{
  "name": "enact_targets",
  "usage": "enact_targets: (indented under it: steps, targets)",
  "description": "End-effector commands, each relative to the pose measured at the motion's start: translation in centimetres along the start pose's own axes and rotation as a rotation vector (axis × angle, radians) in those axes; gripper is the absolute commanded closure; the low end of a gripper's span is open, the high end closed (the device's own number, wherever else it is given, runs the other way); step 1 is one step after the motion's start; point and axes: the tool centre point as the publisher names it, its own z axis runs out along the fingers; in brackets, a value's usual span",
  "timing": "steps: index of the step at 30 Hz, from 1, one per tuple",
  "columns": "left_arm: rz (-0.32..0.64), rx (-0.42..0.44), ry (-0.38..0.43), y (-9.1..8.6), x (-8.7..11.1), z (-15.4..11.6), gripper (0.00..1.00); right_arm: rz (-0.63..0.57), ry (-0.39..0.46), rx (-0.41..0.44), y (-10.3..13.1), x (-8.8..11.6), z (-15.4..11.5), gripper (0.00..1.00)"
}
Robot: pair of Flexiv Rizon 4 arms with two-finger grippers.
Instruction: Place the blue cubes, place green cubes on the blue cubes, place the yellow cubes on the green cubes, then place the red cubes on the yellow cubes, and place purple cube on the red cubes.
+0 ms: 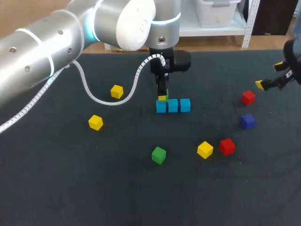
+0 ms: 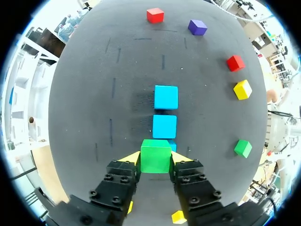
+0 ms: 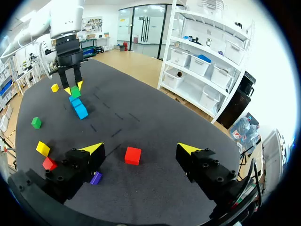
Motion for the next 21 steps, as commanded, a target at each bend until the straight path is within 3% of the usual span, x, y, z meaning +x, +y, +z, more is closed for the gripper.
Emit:
enact_targets:
  steps: [1, 21]
  targets:
    - [0.007, 0.023, 0.009, 0.78, -0.63, -0.06, 1.0, 0.0, 0.001, 0.004, 0.04, -0.03, 0.06, 0.0]
    - [-0.001, 0.037, 0.017, 0.57, -0.54, 0.46, 1.0, 0.0, 0.001, 0.004, 0.04, -0.03, 0.06, 0.0]
